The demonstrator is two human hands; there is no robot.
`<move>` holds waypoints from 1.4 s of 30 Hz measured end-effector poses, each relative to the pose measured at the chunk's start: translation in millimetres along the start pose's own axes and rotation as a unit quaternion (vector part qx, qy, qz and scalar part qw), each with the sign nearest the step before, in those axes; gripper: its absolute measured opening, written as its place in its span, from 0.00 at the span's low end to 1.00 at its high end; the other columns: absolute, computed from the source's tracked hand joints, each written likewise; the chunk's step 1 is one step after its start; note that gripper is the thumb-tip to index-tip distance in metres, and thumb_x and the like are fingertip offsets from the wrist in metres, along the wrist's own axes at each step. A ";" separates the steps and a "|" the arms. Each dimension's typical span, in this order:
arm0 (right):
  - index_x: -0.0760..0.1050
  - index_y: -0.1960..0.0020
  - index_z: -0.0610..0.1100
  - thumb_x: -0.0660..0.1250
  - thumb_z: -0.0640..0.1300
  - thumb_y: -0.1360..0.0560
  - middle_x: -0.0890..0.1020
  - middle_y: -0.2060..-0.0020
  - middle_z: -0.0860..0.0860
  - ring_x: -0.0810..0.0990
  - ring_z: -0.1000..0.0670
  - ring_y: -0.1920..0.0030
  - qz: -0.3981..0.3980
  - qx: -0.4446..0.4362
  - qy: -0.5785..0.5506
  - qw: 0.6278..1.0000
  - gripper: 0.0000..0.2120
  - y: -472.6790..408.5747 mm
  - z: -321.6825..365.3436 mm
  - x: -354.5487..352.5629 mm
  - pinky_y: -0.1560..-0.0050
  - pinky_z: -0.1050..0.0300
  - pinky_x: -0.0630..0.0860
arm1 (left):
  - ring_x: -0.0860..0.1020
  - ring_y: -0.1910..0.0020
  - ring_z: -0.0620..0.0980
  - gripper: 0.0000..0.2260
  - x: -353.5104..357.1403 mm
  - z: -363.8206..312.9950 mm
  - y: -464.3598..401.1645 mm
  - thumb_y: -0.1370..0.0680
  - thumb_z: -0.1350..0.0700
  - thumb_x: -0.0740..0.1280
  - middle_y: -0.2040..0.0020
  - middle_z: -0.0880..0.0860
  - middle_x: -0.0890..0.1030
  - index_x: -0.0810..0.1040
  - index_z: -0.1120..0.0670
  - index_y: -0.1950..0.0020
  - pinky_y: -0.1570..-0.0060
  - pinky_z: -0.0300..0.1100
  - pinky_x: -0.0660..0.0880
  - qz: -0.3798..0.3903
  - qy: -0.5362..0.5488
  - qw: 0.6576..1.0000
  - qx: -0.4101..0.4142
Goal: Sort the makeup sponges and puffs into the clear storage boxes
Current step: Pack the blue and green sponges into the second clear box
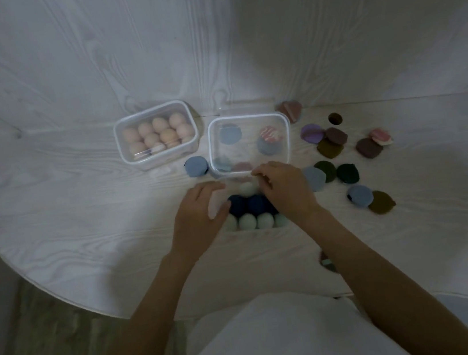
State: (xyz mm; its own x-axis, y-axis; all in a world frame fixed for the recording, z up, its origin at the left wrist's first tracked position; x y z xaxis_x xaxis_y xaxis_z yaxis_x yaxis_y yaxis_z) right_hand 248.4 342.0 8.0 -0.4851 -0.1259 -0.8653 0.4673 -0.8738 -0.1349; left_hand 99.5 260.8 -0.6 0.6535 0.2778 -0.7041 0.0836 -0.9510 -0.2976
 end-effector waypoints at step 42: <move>0.48 0.24 0.55 0.71 0.64 0.35 0.38 0.24 0.44 0.35 0.37 0.26 0.229 -0.038 0.128 0.964 0.48 97.3 20.1 51.1 0.29 0.34 0.45 | 0.75 0.46 0.48 0.32 13.3 41.3 68.1 0.31 0.52 0.75 0.42 0.47 0.74 0.66 0.46 0.30 0.51 0.41 0.75 0.082 0.205 0.920 -0.324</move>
State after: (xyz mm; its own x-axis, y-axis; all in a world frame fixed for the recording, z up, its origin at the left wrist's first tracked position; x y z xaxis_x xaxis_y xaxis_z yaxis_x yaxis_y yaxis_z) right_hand 254.2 241.2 -39.6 -0.0203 -0.3616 -0.9321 0.6464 -0.7160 0.2636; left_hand 82.8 205.3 -56.9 0.9153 0.1747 -0.3629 0.3023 -0.8935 0.3322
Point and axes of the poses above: each hand's wrist, its own y-axis away from the middle knuckle, its own x-axis out of the palm, z = x × y, the point moved 8 cm from there along -y, towards the middle knuckle
